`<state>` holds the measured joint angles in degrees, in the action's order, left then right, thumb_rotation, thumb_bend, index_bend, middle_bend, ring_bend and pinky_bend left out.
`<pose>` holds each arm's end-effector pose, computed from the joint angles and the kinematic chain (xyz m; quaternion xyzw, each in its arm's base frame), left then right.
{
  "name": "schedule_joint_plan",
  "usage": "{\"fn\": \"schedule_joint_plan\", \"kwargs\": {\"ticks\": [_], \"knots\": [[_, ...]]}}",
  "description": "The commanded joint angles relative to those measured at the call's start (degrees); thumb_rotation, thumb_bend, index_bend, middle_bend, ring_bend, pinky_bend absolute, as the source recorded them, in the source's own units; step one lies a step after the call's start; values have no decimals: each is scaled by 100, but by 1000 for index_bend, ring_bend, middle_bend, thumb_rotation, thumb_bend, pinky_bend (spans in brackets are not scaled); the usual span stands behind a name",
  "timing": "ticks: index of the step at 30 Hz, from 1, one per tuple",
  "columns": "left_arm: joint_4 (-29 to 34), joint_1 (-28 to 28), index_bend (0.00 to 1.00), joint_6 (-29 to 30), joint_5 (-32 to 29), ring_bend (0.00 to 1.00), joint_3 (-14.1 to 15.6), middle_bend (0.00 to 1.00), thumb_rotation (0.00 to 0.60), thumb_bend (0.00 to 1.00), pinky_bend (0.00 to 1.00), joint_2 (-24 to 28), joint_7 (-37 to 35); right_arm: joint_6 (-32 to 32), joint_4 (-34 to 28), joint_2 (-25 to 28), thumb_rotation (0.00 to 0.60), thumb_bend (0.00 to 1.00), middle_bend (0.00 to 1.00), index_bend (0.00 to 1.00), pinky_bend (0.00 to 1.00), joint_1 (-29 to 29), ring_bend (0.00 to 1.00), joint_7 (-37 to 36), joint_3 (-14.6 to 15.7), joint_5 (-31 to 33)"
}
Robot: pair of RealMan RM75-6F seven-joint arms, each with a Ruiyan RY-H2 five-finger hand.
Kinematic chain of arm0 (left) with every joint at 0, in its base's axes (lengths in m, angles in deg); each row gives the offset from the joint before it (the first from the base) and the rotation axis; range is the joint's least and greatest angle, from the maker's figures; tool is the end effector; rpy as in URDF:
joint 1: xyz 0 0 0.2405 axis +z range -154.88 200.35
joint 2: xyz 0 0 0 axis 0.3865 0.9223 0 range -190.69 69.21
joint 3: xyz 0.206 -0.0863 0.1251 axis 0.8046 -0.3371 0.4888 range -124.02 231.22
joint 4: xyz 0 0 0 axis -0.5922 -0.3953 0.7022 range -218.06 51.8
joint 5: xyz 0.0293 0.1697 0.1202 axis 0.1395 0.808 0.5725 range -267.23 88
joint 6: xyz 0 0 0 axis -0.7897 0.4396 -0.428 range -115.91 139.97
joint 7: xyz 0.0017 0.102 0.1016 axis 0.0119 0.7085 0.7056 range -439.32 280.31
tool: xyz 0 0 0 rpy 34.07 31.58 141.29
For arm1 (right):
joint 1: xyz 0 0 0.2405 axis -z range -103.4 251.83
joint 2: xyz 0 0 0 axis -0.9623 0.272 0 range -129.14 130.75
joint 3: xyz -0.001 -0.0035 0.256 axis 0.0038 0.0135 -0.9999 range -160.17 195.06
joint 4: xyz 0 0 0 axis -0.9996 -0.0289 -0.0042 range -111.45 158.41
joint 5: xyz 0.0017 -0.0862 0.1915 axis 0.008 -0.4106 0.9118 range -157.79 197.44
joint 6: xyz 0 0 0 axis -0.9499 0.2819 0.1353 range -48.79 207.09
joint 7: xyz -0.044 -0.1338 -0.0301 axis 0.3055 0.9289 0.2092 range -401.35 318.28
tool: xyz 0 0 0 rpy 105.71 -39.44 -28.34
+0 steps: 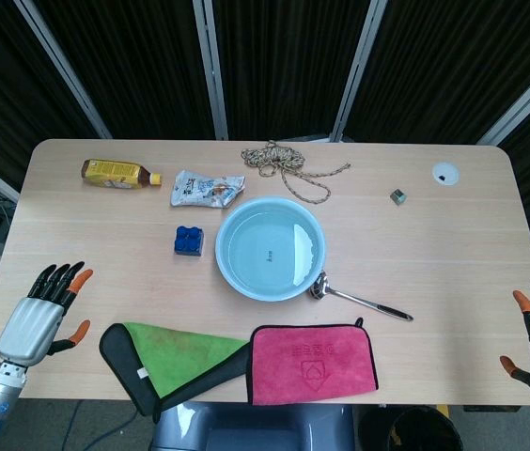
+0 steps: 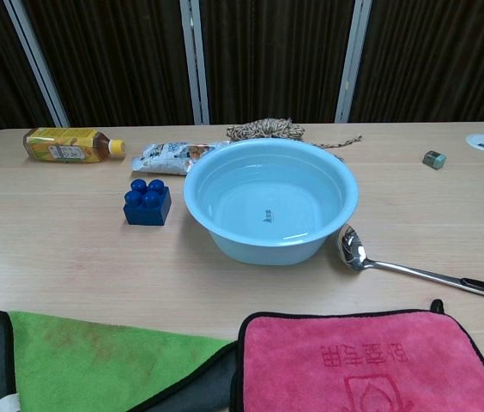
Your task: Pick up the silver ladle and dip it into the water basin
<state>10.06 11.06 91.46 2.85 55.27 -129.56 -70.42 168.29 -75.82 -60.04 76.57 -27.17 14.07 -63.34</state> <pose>-0.2738 0.1939 0.1025 -0.6990 -0.3443 -0.3715 0.5048 -0.3137 -0.1425 0.1792 0.5770 -0.3583 0.3030 0.6685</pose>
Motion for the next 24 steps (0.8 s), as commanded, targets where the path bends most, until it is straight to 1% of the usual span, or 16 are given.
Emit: {"fn": "schedule_joint_plan", "kwargs": {"ticks": [1, 4, 7, 10, 12, 15, 17, 20, 24], "knots": [[4, -3, 0, -19, 9, 0, 20, 0, 494, 386, 0, 2, 16, -27, 0, -9, 600, 61, 0, 53, 0, -15, 0, 14, 1, 8], [29, 1, 0, -15, 31, 0, 37, 0, 497, 387, 0, 20, 19, -98, 5, -33, 600, 61, 0, 55, 0, -53, 0, 69, 19, -1], [98, 42, 0, 109, 130, 0, 58, 0, 501, 387, 0, 57, -24, -199, 20, -45, 600, 61, 0, 72, 0, -99, 0, 42, 72, -69], [121, 74, 0, 261, 326, 0, 104, 0, 499, 387, 0, 81, -145, -369, -22, -16, 600, 65, 0, 110, 0, -185, 0, -71, 73, -50], [100, 46, 0, 231, 399, 0, 138, 0, 496, 387, 0, 98, -251, -432, -98, 3, 600, 79, 0, 147, 0, -248, 0, -22, 30, -15], [72, -43, 0, 49, 364, 0, 152, 0, 493, 386, 0, 143, -426, -576, -257, -7, 600, 87, 0, 184, 0, -371, 0, 250, -52, 130], [101, -89, 0, -22, 342, 0, 152, 0, 497, 387, 0, 201, -608, -791, -410, -22, 600, 88, 0, 210, 0, -497, 0, 503, -149, 436], [57, -66, 0, 148, 467, 0, 152, 0, 500, 386, 0, 260, -833, -1116, -623, -101, 600, 106, 0, 264, 0, -780, 0, 1047, -300, 812], [4, -74, 0, 168, 495, 0, 171, 0, 499, 385, 0, 325, -1044, -1459, -820, -200, 600, 124, 0, 305, 0, -1047, 0, 1395, -358, 1084]]}}
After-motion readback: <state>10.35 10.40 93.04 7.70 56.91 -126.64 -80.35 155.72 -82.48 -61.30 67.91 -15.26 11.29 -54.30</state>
